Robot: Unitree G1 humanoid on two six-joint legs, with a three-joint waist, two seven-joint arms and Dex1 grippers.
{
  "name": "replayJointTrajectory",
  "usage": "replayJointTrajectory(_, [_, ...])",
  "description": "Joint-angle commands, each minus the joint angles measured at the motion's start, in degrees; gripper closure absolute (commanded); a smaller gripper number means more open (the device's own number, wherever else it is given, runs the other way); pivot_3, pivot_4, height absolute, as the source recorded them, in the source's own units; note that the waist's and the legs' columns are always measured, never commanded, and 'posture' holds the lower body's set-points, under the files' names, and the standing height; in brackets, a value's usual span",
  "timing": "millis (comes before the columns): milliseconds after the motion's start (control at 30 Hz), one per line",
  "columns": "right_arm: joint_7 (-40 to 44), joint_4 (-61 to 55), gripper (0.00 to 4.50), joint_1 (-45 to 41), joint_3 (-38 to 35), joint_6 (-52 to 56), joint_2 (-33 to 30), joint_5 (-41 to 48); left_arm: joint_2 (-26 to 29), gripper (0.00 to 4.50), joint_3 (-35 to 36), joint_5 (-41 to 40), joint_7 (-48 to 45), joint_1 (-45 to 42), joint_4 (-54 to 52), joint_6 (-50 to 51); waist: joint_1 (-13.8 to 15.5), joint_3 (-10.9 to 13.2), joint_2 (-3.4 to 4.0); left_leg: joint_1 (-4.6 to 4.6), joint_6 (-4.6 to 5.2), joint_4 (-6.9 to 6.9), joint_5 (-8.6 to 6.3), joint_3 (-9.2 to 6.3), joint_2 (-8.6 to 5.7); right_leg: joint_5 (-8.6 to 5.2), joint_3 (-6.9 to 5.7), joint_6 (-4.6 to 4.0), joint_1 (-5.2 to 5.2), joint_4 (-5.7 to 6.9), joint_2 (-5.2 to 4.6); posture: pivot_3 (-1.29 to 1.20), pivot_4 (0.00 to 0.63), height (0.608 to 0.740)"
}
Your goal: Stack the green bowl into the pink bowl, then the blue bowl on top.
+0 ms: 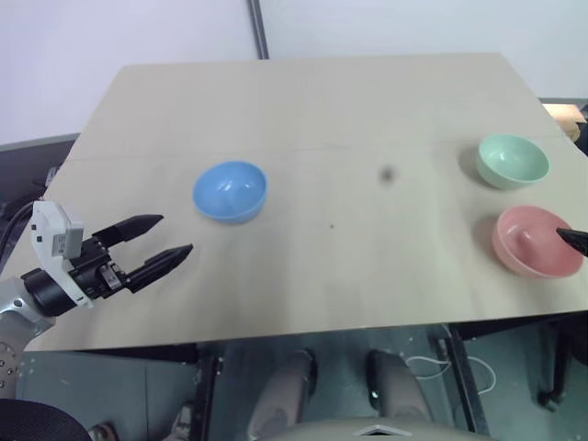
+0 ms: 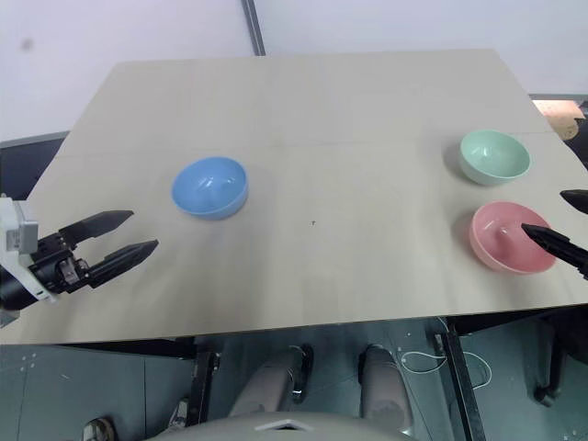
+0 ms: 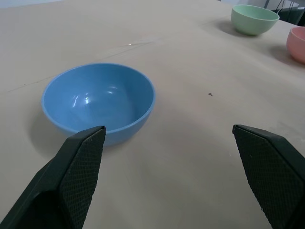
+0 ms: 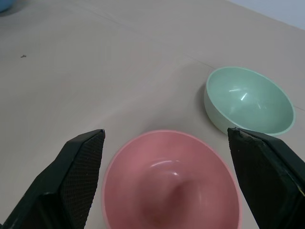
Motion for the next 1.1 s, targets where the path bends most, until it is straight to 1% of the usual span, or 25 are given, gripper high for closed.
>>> replayJointTrajectory(33, [0.1, -0.5, 0.04, -1.2, -0.6, -1.2, -0.4, 0.3, 0.8, 0.0, 1.3, -0.5, 0.1, -1.0, -1.6, -0.1, 0.0, 0.0, 0.0, 0.0, 0.0, 0.0, 0.0, 0.0, 0.0, 0.0, 0.0, 0.0, 0.0, 0.0, 0.0, 0.0, 0.15, 0.74])
replayJointTrajectory(133, [-0.1, -0.2, 0.04, -2.3, 0.8, -1.8, -0.3, 0.0, 0.2, 0.0, -0.5, -0.5, 0.7, -2.9, -1.7, -0.3, 0.0, 0.0, 0.0, 0.02, 0.0, 0.0, 0.0, 0.0, 0.0, 0.0, -0.01, 0.0, 0.01, 0.0, 0.01, 0.0, 0.15, 0.74])
replayJointTrajectory(300, [-0.3, 0.1, 0.04, -3.1, 2.5, -2.7, 0.0, -0.7, -0.1, 0.0, -0.7, -0.1, 0.3, -3.1, -2.0, -0.5, 0.0, 0.0, 0.0, 0.02, 0.0, -0.04, 0.0, 0.03, 0.0, 0.0, 0.0, 0.0, -0.01, -0.01, 0.03, 0.0, 0.15, 0.74])
replayJointTrajectory(400, [-1.5, 0.0, 0.04, -4.6, 4.9, -2.8, 0.2, -1.3, -0.5, 0.0, -2.1, -0.7, 0.6, -4.4, -3.0, -0.6, 0.0, 0.0, 0.0, 0.02, 0.0, -0.06, 0.01, 0.03, -0.01, 0.01, 0.0, -0.01, -0.03, -0.01, 0.05, 0.0, 0.15, 0.74])
replayJointTrajectory(600, [-7.7, -0.3, 0.04, -11.9, 13.4, -1.0, 1.2, -3.3, -1.4, 0.0, -6.3, -1.5, -1.5, -8.3, -4.6, -2.1, -0.1, 0.0, 0.0, 0.04, 0.0, -0.04, 0.01, 0.09, 0.0, 0.01, 0.02, 0.0, -0.03, 0.0, 0.05, 0.0, 0.15, 0.74])
replayJointTrajectory(667, [-11.0, 0.9, 0.04, -16.0, 17.9, -1.2, 2.2, -5.7, -2.1, 0.0, -8.1, -1.4, -1.0, -10.3, -5.1, -2.4, -0.1, 0.0, 0.01, 0.08, 0.01, -0.04, 0.01, 0.13, -0.01, 0.03, 0.03, -0.01, -0.03, 0.0, 0.13, 0.0, 0.15, 0.74])
replayJointTrajectory(733, [-14.0, 2.2, 0.04, -19.6, 21.9, -3.7, 3.2, -9.6, -2.3, 0.0, -10.0, -0.3, -1.4, -10.6, -6.3, -3.0, -0.2, 0.0, -0.01, 0.05, 0.01, -0.04, 0.02, 0.14, -0.01, 0.05, 0.02, -0.03, -0.06, 0.01, 0.14, 0.0, 0.15, 0.74])
replayJointTrajectory(800, [-16.1, 2.4, 0.04, -22.1, 24.1, -0.4, 3.4, -10.2, -2.7, 0.0, -10.7, -1.6, -1.3, -11.0, -7.6, -2.6, -0.1, 0.0, 0.0, 0.02, 0.06, -0.05, 0.05, 0.18, -0.02, 0.18, 0.05, -0.23, -0.11, 0.01, 0.15, 0.0, 0.15, 0.74])
replayJointTrajectory(900, [-19.4, 0.5, 0.04, -24.0, 25.6, 6.0, 3.6, -9.8, -3.3, 0.0, -11.3, -4.2, -2.3, -11.7, -9.8, -2.7, 0.1, 0.0, 0.0, -0.08, 0.24, -0.09, 0.15, 0.17, -0.04, 0.2, 0.06, -0.27, -0.24, 0.01, 0.15, 0.0, 0.15, 0.74])
replayJointTrajectory(1033, [-25.1, -6.7, 0.04, -24.4, 24.1, 18.8, 4.7, -5.9, -2.7, 0.0, -12.0, -5.8, -6.4, -11.3, -11.3, -3.3, 0.5, 0.0, 0.0, -0.08, 0.26, -0.13, 0.16, 0.15, -0.05, 0.21, 0.03, -0.26, -0.23, 0.0, 0.15, 0.0, 0.15, 0.74])
replayJointTrajectory(1100, [-29.6, -11.9, 0.04, -23.3, 23.6, 25.9, 3.6, -7.4, -2.0, 0.0, -12.4, -6.6, -9.7, -11.3, -11.3, -3.5, 0.5, 0.0, 0.0, -0.07, 0.27, -0.12, 0.16, 0.17, -0.05, 0.2, 0.05, -0.27, -0.23, 0.01, 0.16, 0.0, 0.15, 0.74])
